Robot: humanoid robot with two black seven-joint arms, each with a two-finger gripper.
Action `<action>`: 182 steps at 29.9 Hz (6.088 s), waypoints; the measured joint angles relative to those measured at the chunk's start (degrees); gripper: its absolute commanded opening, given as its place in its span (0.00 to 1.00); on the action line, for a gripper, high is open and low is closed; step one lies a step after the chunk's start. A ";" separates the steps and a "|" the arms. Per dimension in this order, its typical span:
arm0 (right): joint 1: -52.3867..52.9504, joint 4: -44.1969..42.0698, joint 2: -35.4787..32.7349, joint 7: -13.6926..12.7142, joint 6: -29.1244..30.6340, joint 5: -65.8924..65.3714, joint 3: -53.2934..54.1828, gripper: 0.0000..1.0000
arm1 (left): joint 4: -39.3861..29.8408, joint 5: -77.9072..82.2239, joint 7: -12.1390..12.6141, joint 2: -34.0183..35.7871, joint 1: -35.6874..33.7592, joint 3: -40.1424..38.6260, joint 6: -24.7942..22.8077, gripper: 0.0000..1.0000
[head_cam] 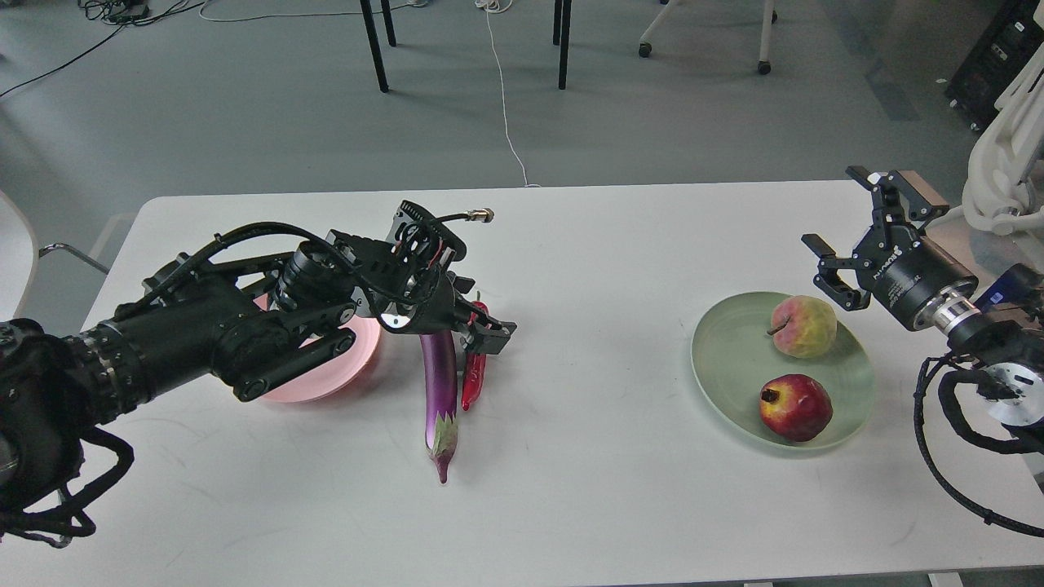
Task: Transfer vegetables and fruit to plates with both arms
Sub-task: 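Grasp the red chili pepper with the left gripper, then lift the chili onto the pink plate and open the left gripper, then move the left gripper to the purple eggplant, then grasp the eggplant with the left gripper and lift it, then lower the eggplant onto the pink plate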
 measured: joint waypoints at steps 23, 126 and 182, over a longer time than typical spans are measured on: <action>-0.83 0.14 -0.03 0.00 0.00 -0.63 0.03 0.99 | 4.83 -0.28 -0.18 -1.96 0.54 3.10 0.23 0.85; -1.62 0.35 0.55 0.00 -2.52 -2.65 0.11 0.99 | -27.02 -30.82 27.54 16.17 13.99 -1.74 10.74 0.87; -2.12 0.25 2.49 0.00 -4.04 -2.83 0.08 0.99 | -26.54 -12.32 7.42 34.09 7.85 -6.35 0.81 0.99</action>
